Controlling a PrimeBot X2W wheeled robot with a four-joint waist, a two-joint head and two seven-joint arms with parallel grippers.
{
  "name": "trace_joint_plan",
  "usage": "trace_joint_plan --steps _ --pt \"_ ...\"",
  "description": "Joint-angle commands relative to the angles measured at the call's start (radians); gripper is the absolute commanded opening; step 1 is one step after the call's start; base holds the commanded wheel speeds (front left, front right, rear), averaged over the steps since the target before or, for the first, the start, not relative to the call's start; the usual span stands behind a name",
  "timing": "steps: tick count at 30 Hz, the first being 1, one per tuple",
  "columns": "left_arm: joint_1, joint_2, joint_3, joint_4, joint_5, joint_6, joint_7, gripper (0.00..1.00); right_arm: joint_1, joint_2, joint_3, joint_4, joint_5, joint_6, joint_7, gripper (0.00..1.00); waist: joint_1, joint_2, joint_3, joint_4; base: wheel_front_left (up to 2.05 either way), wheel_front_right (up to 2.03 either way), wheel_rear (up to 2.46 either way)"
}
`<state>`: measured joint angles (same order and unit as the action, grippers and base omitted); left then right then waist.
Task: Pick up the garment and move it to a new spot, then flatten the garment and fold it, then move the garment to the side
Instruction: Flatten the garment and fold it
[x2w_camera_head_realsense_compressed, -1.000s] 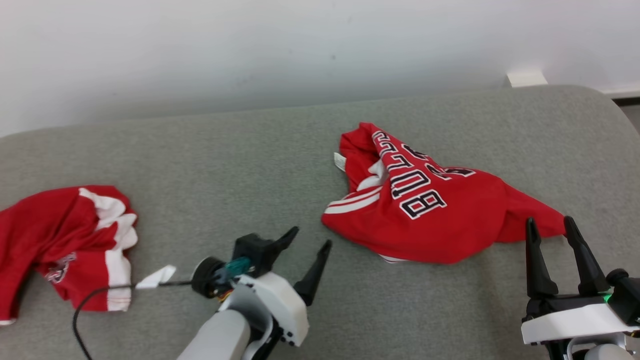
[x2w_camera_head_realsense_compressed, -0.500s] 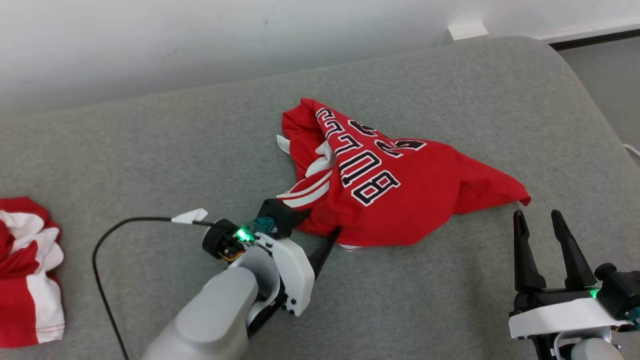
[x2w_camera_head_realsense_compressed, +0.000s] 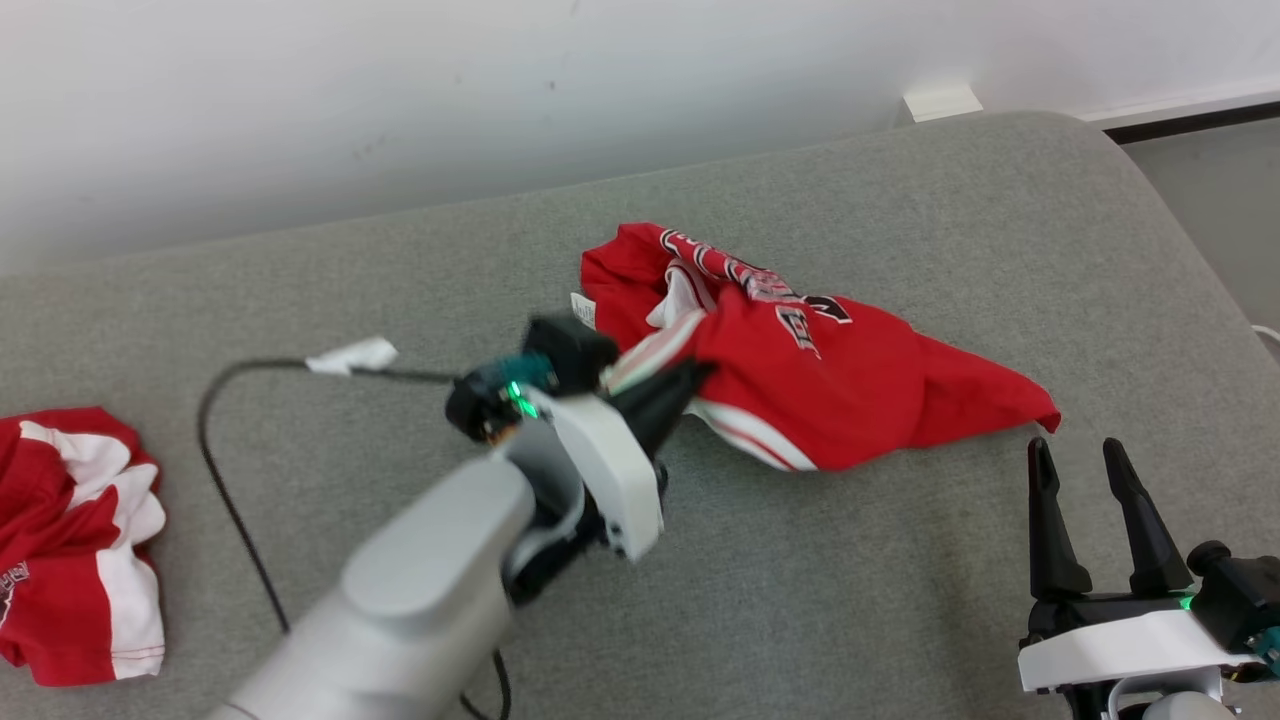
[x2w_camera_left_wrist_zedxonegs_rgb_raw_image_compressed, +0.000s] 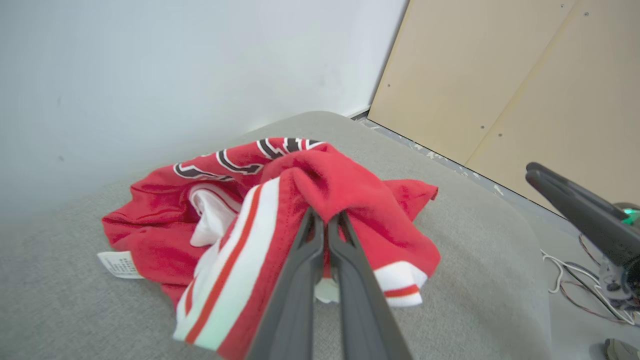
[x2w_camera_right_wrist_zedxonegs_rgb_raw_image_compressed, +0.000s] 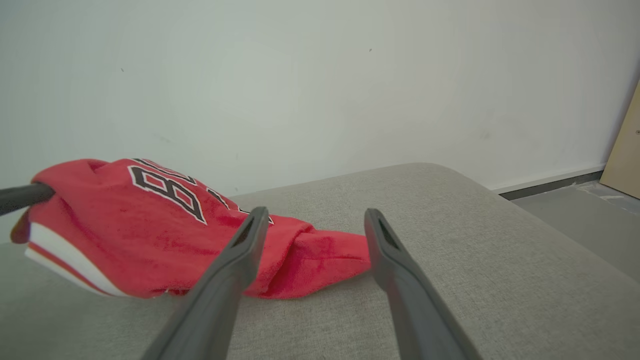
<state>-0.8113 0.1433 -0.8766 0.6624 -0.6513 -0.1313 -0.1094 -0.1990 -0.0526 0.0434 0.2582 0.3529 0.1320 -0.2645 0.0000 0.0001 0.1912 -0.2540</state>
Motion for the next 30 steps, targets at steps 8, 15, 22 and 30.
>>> trace_joint_plan --steps 8,15,22,30 --pt "-0.18 0.138 0.087 -0.245 -0.253 0.002 0.25 0.0 -0.003 0.001 0.024 0.001 0.027 -0.003 0.0 1.0 0.0 -0.0001 0.014 -0.041 0.0 0.0 0.0" --pt "-0.317 0.191 0.09 -0.127 -0.267 0.029 0.427 0.0 -0.061 0.001 0.099 0.017 0.111 -0.003 0.0 1.0 0.0 -0.0001 0.094 -0.146 0.0 0.0 0.0" --pt "-0.393 0.215 0.114 0.167 -0.244 0.031 0.355 0.0 -0.129 0.002 0.192 0.008 0.201 -0.003 0.0 1.0 0.0 -0.0001 0.174 -0.255 0.0 0.0 0.0" --pt "-0.414 0.202 0.091 0.231 -0.297 0.0 0.282 1.0 -0.108 0.002 0.19 0.025 0.208 -0.003 0.0 1.0 0.0 -0.0001 0.17 -0.249 0.0 0.0 0.0"
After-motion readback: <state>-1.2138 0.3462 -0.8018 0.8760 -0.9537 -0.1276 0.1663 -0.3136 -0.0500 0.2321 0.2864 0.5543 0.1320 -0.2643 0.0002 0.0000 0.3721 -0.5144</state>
